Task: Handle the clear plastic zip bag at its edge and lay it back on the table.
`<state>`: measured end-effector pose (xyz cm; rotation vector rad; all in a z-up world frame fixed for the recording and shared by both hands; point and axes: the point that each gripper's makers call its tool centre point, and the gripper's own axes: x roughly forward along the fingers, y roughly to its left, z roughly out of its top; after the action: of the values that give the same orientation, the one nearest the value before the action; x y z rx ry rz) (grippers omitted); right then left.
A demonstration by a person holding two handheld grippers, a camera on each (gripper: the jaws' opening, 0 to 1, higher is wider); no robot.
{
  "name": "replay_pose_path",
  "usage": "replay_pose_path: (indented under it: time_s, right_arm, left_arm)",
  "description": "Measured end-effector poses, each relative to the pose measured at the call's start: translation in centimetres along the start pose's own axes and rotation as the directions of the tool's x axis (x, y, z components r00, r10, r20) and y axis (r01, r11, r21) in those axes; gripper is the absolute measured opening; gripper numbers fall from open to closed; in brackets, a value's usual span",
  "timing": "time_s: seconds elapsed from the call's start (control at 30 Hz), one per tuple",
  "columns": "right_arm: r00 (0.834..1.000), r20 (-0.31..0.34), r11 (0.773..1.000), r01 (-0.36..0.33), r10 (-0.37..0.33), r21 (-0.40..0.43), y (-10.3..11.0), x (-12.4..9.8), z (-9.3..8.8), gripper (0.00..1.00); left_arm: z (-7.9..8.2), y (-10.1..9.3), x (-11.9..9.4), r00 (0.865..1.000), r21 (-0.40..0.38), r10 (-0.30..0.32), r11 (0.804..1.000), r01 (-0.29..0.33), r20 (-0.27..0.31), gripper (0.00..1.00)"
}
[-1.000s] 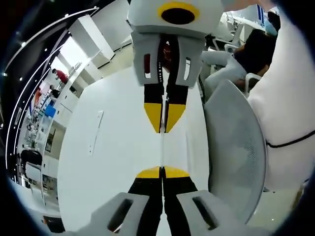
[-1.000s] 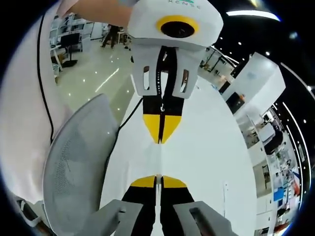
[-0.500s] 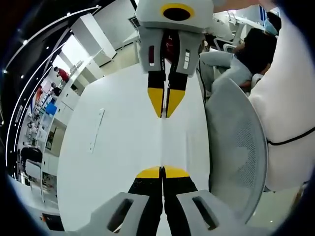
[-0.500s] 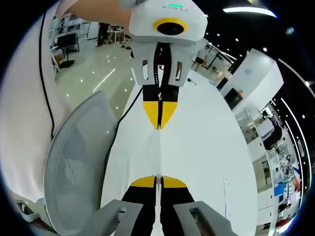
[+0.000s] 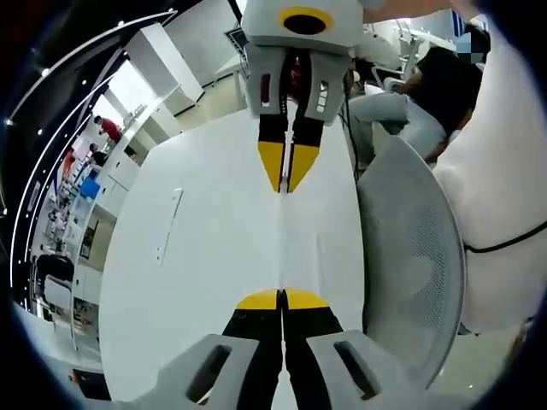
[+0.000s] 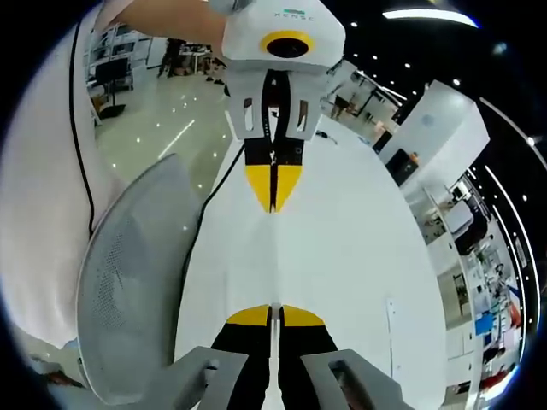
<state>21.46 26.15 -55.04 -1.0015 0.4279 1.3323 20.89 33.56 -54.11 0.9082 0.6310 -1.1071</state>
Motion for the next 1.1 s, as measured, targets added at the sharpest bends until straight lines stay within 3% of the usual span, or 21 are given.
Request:
replay_pose_path:
  time_s: [1.1]
  right_arm:
    - [1.000, -0.020, 0.999, 0.015, -0.014, 0.040, -0.2, -1.1, -2.3, 0.00]
  left_arm:
    - [-0.5, 0.7, 0.3, 1.000, -0.003, 0.005, 1.000, -0.005, -0.008, 0.00]
